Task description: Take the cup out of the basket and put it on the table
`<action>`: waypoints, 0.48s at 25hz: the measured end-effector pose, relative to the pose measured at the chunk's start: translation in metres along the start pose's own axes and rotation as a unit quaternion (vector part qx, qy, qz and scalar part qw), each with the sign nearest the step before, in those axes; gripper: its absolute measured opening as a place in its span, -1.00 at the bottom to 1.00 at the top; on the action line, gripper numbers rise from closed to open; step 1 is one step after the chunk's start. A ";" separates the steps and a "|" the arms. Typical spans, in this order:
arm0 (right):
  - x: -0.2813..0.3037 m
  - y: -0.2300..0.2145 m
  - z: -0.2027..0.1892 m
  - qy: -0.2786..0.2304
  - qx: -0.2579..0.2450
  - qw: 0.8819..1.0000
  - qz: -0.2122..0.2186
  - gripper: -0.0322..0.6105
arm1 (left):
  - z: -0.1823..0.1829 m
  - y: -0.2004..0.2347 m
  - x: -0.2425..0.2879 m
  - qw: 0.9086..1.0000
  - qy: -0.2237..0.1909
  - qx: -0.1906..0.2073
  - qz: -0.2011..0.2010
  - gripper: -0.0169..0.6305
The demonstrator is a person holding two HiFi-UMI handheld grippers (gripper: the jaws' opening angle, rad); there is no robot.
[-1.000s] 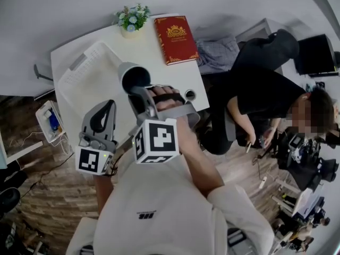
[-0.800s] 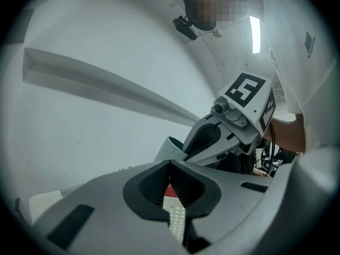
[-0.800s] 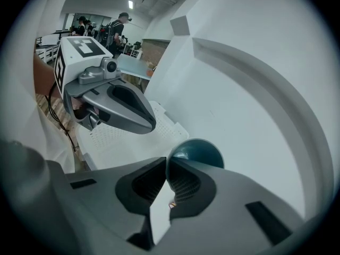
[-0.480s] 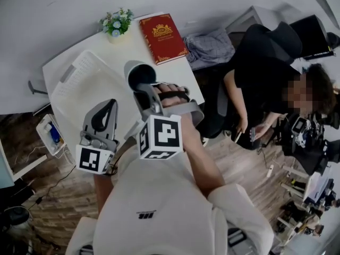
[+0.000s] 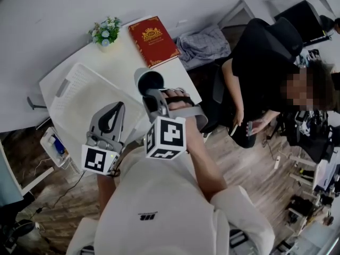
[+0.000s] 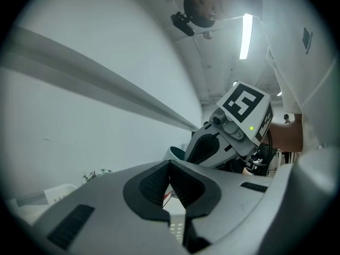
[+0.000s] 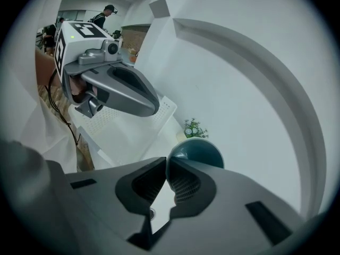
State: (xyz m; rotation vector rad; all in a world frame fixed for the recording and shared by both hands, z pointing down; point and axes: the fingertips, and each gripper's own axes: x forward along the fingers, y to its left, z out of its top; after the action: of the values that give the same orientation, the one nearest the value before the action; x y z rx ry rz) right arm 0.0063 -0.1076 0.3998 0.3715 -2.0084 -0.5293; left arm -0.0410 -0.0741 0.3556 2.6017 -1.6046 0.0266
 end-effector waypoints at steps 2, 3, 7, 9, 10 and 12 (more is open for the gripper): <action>0.002 -0.001 -0.006 0.005 0.006 1.000 0.000 -0.81 | 0.000 -0.002 0.006 1.000 0.001 0.001 -0.009 -0.92; 0.003 -0.001 -0.009 0.008 0.009 1.000 0.000 -0.81 | -0.001 -0.004 0.009 1.000 0.001 0.001 -0.014 -0.92; 0.007 0.003 -0.026 0.023 0.022 0.999 0.005 -0.81 | -0.006 -0.011 0.020 0.999 0.007 -0.001 -0.033 -0.92; 0.010 0.004 -0.033 0.030 0.028 0.999 0.008 -0.81 | -0.008 -0.012 0.025 0.999 0.011 -0.003 -0.039 -0.92; 0.011 0.005 -0.036 0.033 0.031 0.999 0.010 -0.81 | -0.009 -0.013 0.027 0.999 0.012 -0.003 -0.042 -0.92; 0.015 0.008 -0.043 0.040 0.036 0.998 0.014 -0.81 | -0.010 -0.015 0.031 0.999 0.014 -0.003 -0.047 -0.92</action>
State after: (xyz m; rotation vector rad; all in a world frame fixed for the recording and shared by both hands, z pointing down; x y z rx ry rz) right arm 0.0369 -0.1168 0.4329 0.4018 -1.9563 -0.4206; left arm -0.0140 -0.0942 0.3666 2.6560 -1.4680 0.0522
